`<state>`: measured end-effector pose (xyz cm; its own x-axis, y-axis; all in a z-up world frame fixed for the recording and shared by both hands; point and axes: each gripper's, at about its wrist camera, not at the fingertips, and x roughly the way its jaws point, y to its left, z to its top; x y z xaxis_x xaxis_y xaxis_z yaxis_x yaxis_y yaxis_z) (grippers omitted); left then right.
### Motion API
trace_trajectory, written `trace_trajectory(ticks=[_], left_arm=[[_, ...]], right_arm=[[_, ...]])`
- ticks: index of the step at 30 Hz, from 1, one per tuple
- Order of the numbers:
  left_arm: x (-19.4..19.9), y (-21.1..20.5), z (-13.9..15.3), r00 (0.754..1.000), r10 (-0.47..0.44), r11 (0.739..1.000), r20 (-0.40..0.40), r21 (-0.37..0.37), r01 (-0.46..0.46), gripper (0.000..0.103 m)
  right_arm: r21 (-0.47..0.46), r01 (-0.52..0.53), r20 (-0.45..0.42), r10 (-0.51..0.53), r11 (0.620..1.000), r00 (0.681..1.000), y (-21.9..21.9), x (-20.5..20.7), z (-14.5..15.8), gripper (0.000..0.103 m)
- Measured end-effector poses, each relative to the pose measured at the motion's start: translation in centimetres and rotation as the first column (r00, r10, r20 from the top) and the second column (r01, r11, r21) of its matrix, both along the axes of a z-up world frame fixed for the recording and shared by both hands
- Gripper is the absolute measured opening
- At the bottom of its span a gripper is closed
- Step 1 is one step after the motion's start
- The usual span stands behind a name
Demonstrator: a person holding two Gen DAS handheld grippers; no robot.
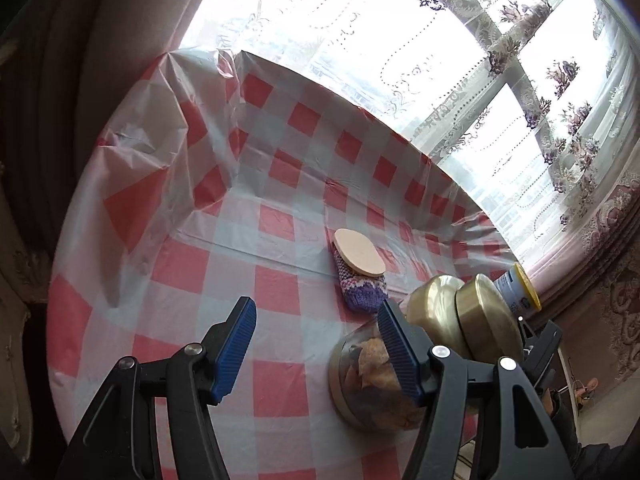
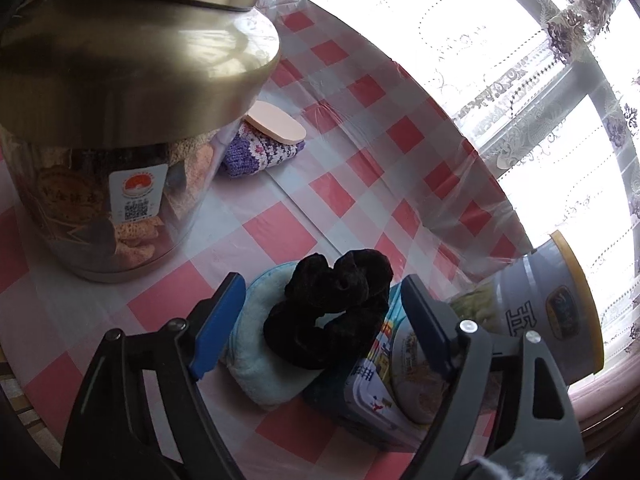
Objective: Organize soft objects
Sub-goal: 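Grasp the black scrunchie with the right tool while the left tool grasps the peach oval sponge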
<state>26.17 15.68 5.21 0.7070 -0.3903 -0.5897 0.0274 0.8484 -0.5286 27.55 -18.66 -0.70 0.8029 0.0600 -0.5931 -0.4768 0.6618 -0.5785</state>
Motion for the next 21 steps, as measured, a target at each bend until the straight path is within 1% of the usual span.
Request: trace_trajectory(ticks=[2, 3, 6, 7, 9, 10, 11, 12, 13, 15, 17, 21], left_arm=[[2.2, -0.1, -0.4, 0.999, -0.038, 0.998, -0.003, -0.052, 0.037, 0.064], [3.2, -0.3, -0.6, 0.999, -0.048, 0.997, -0.005, -0.061, 0.048, 0.064], [6.5, -1.5, -0.7, 0.996, -0.089, 0.995, -0.008, -0.046, 0.089, 0.064], [7.7, -2.1, -0.9, 0.994, -0.106, 0.994, -0.016, -0.036, 0.106, 0.064], [9.9, -3.3, -1.3, 0.99, -0.134, 0.991, -0.041, 0.005, 0.134, 0.067], [11.0, -3.9, -1.6, 0.987, -0.15, 0.988, -0.054, 0.03, 0.152, 0.068], [12.2, -4.5, -1.9, 0.984, -0.164, 0.985, -0.072, 0.048, 0.168, 0.069], [13.3, -5.0, -2.2, 0.979, -0.177, 0.982, -0.097, 0.054, 0.183, 0.07], [14.4, -5.5, -2.4, 0.976, -0.185, 0.98, -0.118, 0.057, 0.193, 0.071], [16.1, -6.7, -2.8, 0.965, -0.218, 0.973, -0.145, 0.049, 0.227, 0.072], [17.7, -7.8, -3.3, 0.952, -0.252, 0.965, -0.175, 0.026, 0.26, 0.072], [20.3, -8.9, -5.0, 0.935, -0.255, 0.966, -0.248, -0.014, 0.26, 0.071]], right_arm=[[0.005, 0.003, -0.017, -0.003, 1.0, 1.0, -0.2, 0.5, -0.3, 0.077], [0.007, 0.004, -0.023, -0.003, 1.0, 1.0, -0.2, 0.8, -0.4, 0.076], [0.02, 0.016, -0.037, -0.015, 1.0, 0.999, -0.4, 1.5, -0.9, 0.076], [0.021, 0.018, -0.041, -0.017, 1.0, 0.999, -0.3, 1.7, -1.1, 0.074], [0.015, 0.021, -0.048, -0.02, 1.0, 0.999, -0.2, 2.0, -1.5, 0.055], [0.012, 0.024, -0.054, -0.023, 1.0, 0.998, -0.2, 2.1, -1.7, 0.051], [0.012, 0.026, -0.059, -0.025, 1.0, 0.998, -0.2, 2.3, -1.9, 0.042], [0.013, 0.026, -0.064, -0.025, 1.0, 0.998, -0.2, 2.4, -2.0, 0.037], [0.016, 0.028, -0.066, -0.026, 0.999, 0.997, -0.2, 2.5, -2.1, 0.035], [0.027, 0.027, -0.065, -0.025, 0.999, 0.998, -0.2, 2.5, -2.2, 0.028], [0.044, 0.029, -0.053, -0.026, 0.999, 0.998, -0.2, 2.4, -2.0, 0.025], [0.08, 0.038, -0.024, -0.036, 0.996, 0.999, -0.2, 1.9, -1.3, 0.023]])
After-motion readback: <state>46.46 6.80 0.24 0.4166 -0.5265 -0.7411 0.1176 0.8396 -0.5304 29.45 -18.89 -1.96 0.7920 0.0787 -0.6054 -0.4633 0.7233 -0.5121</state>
